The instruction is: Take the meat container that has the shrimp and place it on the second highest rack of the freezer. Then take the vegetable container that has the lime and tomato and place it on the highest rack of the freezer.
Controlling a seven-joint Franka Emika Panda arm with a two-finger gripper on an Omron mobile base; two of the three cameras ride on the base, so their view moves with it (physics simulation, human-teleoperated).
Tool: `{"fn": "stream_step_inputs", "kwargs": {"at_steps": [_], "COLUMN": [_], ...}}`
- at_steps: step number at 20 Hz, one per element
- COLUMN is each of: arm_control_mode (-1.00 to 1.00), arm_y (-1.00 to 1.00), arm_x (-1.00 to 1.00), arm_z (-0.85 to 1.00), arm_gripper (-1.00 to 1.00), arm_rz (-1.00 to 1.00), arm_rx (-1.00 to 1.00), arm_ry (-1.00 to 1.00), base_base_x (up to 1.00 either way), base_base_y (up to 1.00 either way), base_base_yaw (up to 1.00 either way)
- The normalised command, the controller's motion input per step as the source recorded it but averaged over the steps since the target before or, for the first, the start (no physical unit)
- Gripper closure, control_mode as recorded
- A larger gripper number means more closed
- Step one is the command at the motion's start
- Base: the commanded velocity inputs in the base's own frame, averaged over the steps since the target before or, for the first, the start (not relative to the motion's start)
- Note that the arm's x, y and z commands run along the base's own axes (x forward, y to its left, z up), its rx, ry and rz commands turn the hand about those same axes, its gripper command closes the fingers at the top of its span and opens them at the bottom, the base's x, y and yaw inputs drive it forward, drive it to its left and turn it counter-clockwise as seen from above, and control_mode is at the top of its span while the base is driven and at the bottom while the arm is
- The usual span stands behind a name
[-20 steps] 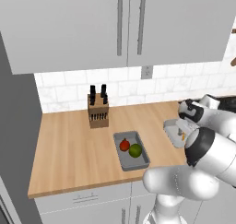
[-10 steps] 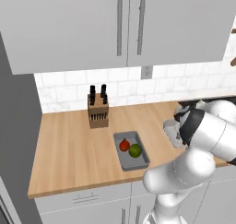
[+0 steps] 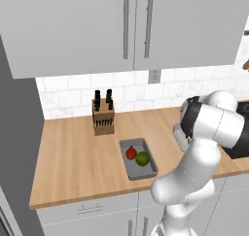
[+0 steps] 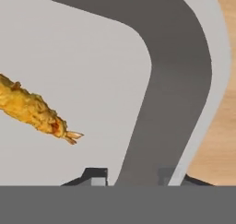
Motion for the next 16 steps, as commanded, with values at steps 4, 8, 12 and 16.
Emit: {"fn": "stream_step_inputs", "kwargs": {"at_steps": [4,8,12,16], "arm_control_mode": [-1.00,-1.00,-1.00,-1.00], "arm_y": [0.28,0.15,0.01,0.00], "arm_x": [-0.35,-0.38,-0.49,-0.60], "arm_z": [-0.13,0.01,0.27,0.73], "arm_gripper": [1.00,1.00,1.00,1.00], "arm_rz": [-0.01,0.03,0.17,0.34], "arm_rx": [0.00,0.00,-0.06,-0.18], "arm_ry": [-0.04,-0.05,-0.06,-0.05], "base_base_x": [0.00,0.00,0.00,0.00], "base_base_y": [0.00,0.00,0.00,0.00], "base_base_yaw": [0.00,0.00,0.00,0.00]}}
